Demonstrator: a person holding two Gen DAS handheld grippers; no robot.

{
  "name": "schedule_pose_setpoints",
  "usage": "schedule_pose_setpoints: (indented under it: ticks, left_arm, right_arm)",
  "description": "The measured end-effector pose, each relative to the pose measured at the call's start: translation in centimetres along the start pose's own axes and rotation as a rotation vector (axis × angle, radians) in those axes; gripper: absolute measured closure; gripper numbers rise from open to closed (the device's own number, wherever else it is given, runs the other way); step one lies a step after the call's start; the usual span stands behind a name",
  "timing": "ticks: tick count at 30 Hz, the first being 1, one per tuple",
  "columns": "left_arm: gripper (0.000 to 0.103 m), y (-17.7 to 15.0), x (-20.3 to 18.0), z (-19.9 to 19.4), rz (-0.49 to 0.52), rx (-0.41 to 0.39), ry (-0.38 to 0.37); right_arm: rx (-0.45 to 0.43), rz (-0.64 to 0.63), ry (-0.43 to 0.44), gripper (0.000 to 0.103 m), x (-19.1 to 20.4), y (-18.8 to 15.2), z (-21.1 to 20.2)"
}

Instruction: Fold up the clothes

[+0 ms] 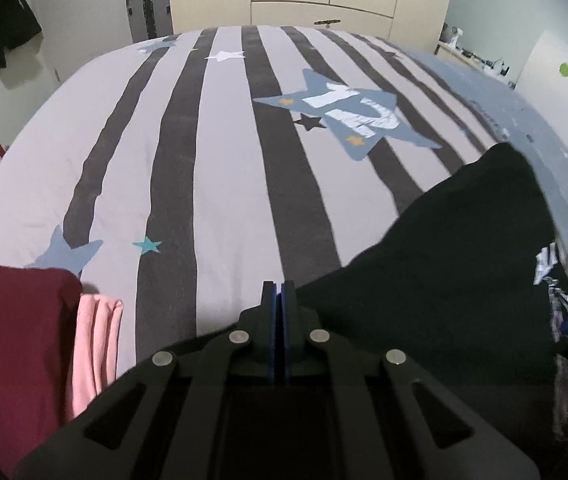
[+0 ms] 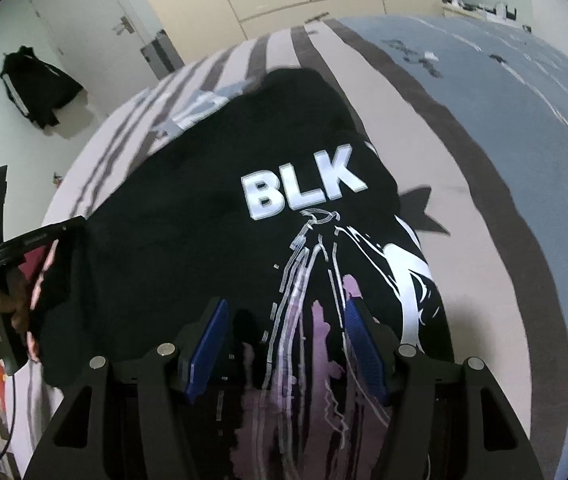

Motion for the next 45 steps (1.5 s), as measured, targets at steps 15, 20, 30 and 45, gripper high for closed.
schedule_pose_setpoints:
  ticks: [15, 20, 30, 45]
  left_arm:
    - [0.103, 0.5, -10.7, -2.1, 0.196, 0.006, -0.309]
    - [0.103, 1.1, -12.8, 2.2, 0.168, 0.095, -0.266]
    - [0.093, 2.2, -4.6, -3.5, 0.018, -0.056, -0.198]
    - [0.058, -5.5, 5.7, -7.1, -0.097, -0.054, -0.045]
  right_arm:
    - [-0.118, -0.104, -0.005, 0.047, 1.3, 8.4, -0.1]
    - [-0.051, -0.194, -0.051, 0.048, 2.7, 12.4, 4.3]
    - [-0.042, -0.028, -0.041, 0.059, -1.7, 17.2, 4.5]
    - [0.012, -0.240, 0.029, 0.055, 1.6, -2.3, -3.0]
Point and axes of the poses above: each gripper's, at about its wrist camera, not at the fingertips, and z roughly the way its jaws point, x to its left, y to its top, the point moved 8 cm from there along z, roughly the way its jaws point, and after that the axes turned 11 degrees about x, right-handed, at the moved point
